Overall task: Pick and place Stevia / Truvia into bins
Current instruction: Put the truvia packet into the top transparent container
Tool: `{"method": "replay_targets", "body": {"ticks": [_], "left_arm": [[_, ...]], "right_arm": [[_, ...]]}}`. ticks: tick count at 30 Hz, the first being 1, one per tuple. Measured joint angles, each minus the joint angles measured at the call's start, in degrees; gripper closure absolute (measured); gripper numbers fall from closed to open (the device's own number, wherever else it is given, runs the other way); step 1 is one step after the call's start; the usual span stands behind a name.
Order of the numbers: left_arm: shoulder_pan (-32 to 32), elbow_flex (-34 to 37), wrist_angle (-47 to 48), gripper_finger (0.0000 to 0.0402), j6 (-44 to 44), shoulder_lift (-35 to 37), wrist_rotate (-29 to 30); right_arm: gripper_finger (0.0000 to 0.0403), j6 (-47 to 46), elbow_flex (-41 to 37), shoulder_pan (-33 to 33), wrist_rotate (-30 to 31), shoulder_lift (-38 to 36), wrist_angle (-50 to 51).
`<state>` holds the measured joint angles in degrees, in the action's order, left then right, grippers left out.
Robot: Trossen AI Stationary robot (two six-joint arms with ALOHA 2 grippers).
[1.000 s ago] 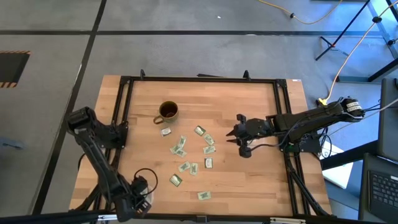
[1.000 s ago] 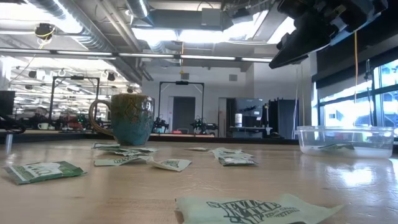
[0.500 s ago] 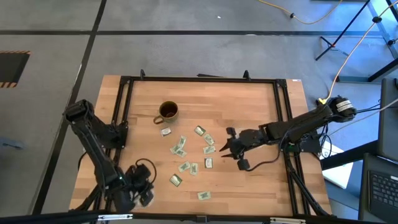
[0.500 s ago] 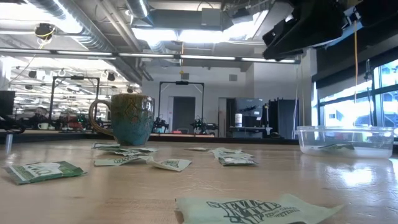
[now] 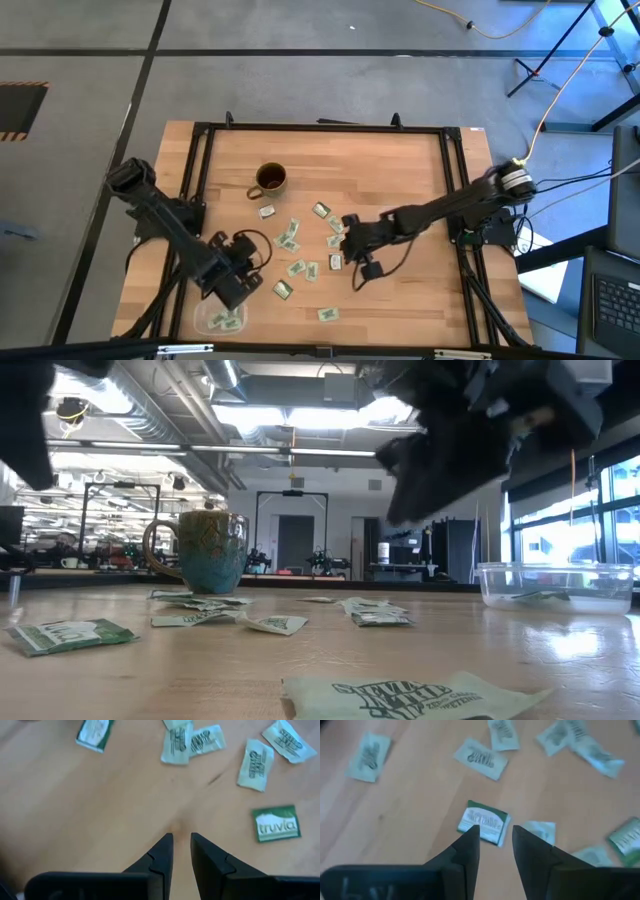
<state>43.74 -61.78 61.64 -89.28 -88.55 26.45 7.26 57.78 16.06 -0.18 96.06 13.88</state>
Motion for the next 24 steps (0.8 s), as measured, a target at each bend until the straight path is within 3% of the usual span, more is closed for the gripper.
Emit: {"method": "replay_targets", "body": {"ticks": [12,18,24], "left_arm": [[-2.7,2.1,-0.1,0.0341,4.1,0.0,0.8],[-2.7,2.1,-0.2,0.0341,4.1,0.0,0.8],[-2.6,2.1,-0.2,0.0341,4.1,0.0,0.9]], "right_arm": [[0.0284,2.3,5.8,2.6,0.4,12.3,-0.2],[0.0286,2.1,6.6,2.6,1.4,14.8,-0.3],[0.0313,2.3,6.7,2.6,2.6,15.3,1.6]]}}
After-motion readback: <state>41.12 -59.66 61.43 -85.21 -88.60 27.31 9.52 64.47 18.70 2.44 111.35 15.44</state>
